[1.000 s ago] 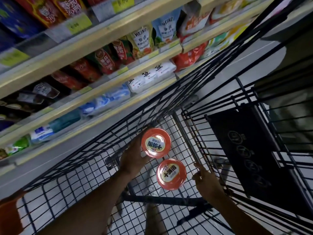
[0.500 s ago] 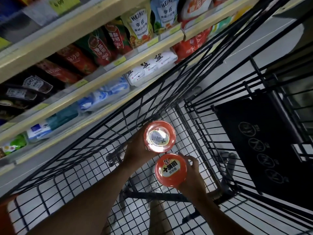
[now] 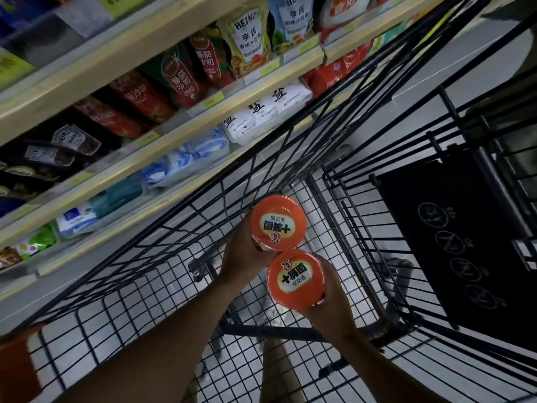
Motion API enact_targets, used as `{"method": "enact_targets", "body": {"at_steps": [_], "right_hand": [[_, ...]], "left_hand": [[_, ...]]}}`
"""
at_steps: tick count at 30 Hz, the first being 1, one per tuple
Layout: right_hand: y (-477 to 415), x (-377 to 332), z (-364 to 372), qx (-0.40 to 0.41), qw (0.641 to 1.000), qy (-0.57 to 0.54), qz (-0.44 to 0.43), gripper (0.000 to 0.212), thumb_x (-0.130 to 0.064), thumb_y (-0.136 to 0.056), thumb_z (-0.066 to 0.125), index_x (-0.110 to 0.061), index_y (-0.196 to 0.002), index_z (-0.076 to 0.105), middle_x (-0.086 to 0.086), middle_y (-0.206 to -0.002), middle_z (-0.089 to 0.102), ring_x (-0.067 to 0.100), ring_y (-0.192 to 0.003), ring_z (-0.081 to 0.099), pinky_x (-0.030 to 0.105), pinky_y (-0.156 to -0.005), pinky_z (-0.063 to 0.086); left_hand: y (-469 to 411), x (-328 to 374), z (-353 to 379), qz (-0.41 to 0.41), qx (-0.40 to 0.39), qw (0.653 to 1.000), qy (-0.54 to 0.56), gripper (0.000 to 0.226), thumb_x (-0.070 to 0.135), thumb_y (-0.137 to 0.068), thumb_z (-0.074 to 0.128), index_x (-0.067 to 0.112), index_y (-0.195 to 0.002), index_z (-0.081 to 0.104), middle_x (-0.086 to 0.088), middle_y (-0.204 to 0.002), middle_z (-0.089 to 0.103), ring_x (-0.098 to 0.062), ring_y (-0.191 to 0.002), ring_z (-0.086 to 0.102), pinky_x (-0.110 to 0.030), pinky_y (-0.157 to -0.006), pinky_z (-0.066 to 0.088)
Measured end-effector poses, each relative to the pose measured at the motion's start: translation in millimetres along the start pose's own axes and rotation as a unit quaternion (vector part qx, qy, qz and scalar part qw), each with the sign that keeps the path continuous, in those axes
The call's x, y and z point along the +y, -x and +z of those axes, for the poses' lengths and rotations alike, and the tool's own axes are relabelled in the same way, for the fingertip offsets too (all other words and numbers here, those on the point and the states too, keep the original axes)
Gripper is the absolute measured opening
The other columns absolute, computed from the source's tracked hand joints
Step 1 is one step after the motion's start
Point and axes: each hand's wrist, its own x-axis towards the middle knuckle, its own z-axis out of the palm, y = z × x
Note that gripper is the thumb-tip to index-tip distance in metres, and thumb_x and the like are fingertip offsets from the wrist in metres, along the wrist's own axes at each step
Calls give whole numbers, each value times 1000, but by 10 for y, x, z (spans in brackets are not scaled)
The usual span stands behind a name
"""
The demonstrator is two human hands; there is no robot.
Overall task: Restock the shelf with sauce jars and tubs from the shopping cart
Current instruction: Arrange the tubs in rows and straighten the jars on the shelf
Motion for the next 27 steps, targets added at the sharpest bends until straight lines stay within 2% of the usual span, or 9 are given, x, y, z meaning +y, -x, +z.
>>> {"method": "enact_targets", "body": {"at_steps": [4,8,12,15,17,20,21,24,27], "right_hand": [[74,-207,-139,-43,999,-6,8,93,-40,-63,94,-36,-141,43,-18,-127,60,1,-113,63,26,-78,60],[211,-512,-326,-99,995,16,2,94,-40,-63,94,-45,-139,40,-18,-126,62,2,-114,63,25,-82,59],[370,-985,-542,-139,987,70,-31,90,-43,-63,93,-59,-131,36,-20,-132,53,-4,-116,58,22,-87,57],[528,-1360,-739,-161,979,110,-52,90,-41,-60,93,-58,-128,37,-24,-132,47,-6,-116,56,18,-90,55],[621,-1559,-848,-163,975,131,-76,92,-44,-58,94,-58,-132,41,-28,-133,45,-7,-116,56,17,-88,55],[739,-1832,-993,-158,967,157,-126,93,-45,-60,93,-58,-136,41,-29,-136,44,-4,-115,59,20,-86,57],[771,-1916,-1032,-156,962,175,-142,95,-46,-61,92,-57,-138,39,-29,-139,42,-3,-117,57,23,-89,56],[886,-2190,-1129,-152,948,222,-172,96,-56,-61,84,-51,-144,35,-33,-144,35,-4,-122,53,25,-97,53],[1018,-2437,-1148,-146,938,237,-207,86,-37,-73,81,-48,-145,35,-40,-144,27,-9,-131,39,22,-107,42]], "left_hand": [[119,49,-70,-23,-17,999,25,90,34,-70,94,55,-140,40,16,-121,68,-1,-108,68,-35,-79,63],[364,215,-179,-51,9,998,26,90,37,-67,94,48,-139,41,12,-112,70,5,-96,69,-17,-67,58],[606,472,-325,-89,18,994,54,104,69,-46,90,61,-136,39,13,-116,70,-5,-104,69,-42,-77,64],[821,708,-460,-91,22,994,63,105,78,-37,88,67,-130,40,18,-117,69,-6,-111,65,-44,-85,62],[982,916,-563,-77,19,995,58,93,69,-46,91,63,-126,45,28,-112,69,5,-106,64,-33,-84,61],[1206,1205,-722,-48,26,997,57,74,41,-65,94,56,-119,46,47,-104,60,23,-96,57,-6,-71,50],[1264,1281,-772,-41,30,997,59,74,42,-66,94,57,-120,46,45,-106,61,21,-98,58,-8,-73,49],[1454,1491,-942,-31,42,995,84,82,58,-59,92,60,-127,47,28,-115,68,3,-109,63,-41,-94,56],[1647,1679,-1149,4,61,993,97,91,73,-52,86,54,-132,47,28,-119,67,0,-113,63,-48,-99,54]]}}
